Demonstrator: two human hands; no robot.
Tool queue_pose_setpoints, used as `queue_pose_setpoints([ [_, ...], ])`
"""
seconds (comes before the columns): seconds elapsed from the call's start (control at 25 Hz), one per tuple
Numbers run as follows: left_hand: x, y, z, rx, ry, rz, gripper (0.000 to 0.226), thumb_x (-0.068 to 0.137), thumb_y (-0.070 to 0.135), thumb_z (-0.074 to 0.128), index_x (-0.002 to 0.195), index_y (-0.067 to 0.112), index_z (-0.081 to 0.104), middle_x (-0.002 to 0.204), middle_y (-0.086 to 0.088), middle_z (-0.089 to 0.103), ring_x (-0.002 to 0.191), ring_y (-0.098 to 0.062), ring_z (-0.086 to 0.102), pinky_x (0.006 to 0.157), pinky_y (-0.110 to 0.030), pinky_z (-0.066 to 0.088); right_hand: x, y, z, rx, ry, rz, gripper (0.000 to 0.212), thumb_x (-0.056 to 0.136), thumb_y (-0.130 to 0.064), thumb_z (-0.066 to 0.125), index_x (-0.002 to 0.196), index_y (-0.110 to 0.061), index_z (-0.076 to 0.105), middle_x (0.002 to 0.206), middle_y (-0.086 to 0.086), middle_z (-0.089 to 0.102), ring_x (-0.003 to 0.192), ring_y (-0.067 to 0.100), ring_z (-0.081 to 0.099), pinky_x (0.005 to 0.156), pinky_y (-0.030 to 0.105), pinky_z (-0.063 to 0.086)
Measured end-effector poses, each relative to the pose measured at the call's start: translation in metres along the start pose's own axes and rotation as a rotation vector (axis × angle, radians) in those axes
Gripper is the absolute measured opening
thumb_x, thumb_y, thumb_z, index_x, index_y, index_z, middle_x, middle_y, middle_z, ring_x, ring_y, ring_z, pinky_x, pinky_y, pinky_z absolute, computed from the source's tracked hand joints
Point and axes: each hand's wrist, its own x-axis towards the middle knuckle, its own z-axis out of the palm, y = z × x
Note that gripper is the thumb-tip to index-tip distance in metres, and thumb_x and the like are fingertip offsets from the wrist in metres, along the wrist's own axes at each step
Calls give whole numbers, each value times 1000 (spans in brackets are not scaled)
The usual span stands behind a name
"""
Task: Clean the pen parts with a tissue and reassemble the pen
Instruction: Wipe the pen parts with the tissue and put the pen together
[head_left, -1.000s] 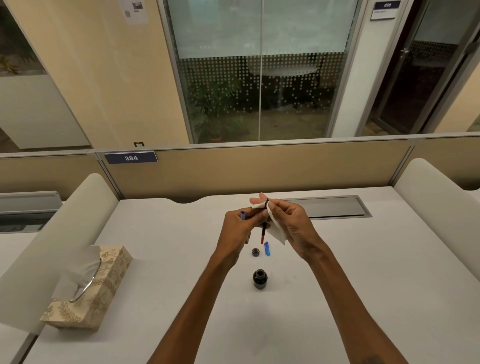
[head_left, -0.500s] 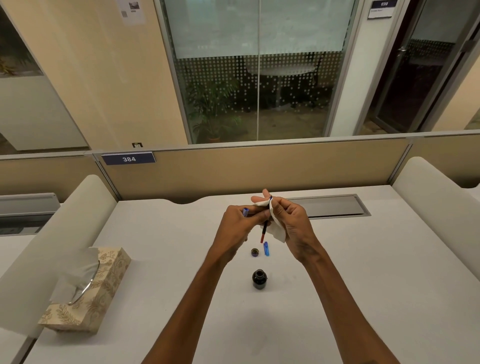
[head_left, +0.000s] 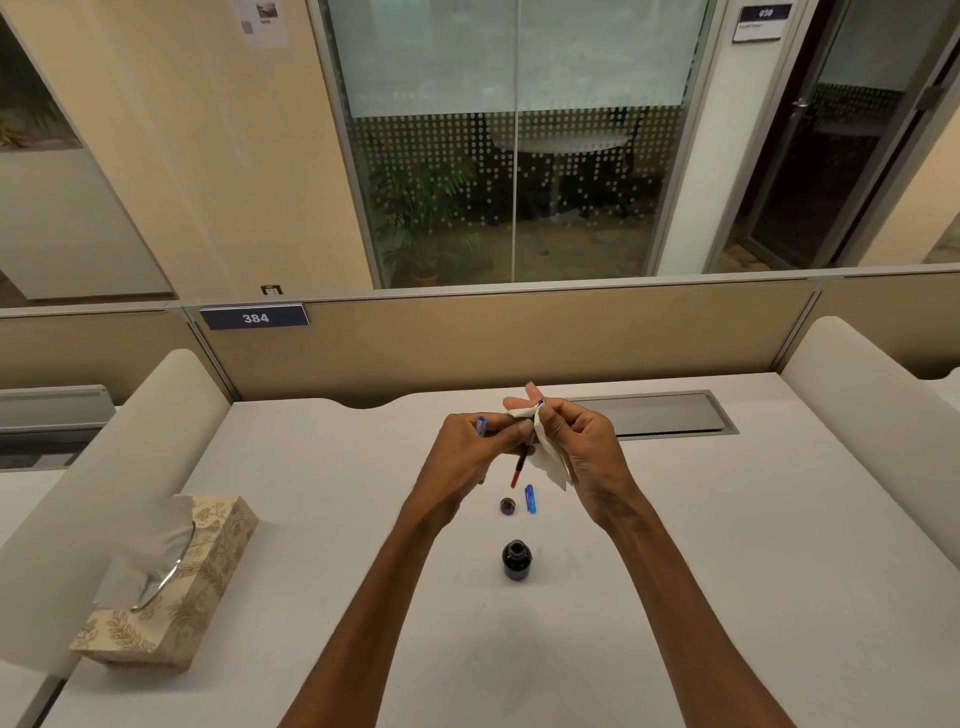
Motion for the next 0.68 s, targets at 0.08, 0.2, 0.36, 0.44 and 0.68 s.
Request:
queue_pose_setpoints([
  [0.08,-1,2,-2,38,-62,20,32,98,30,59,119,9,70,100,-15,76,42,3,54,40,-10,33,0,-1,0,-4,-4,-22,36,90,-33,54,110,-8,71,121,1,71,115,20,65,98,40,53],
  [0.2,1,1,-3,69,-71,42,31,97,31,60,117,10,72,91,-10,76,42,2,53,41,-10,33,-2,-2,3,16,5,-26,26,92,-28,54,104,-14,73,116,0,73,110,19,68,90,35,57],
  [0.36,1,1,-1,-1,-19,32,31,93,30,66,117,12,72,91,-9,75,46,4,57,41,-9,35,-4,-6,5,71,33,-15,21,95,-21,53,98,-18,74,109,1,74,99,17,72,79,27,59],
  [0.44,3,-1,1,-36,23,1,31,90,29,70,115,12,73,92,-7,75,54,2,62,42,-8,36,-4,-8,6,61,47,-22,21,89,-29,57,98,-19,74,113,5,73,101,19,71,81,28,59],
  [0.68,7,-6,2,-15,122,-9,28,83,30,78,105,13,76,90,0,76,77,-7,68,47,-8,42,4,-4,6,-44,68,-44,21,94,-19,60,107,-9,74,111,-7,73,106,10,69,85,24,56],
])
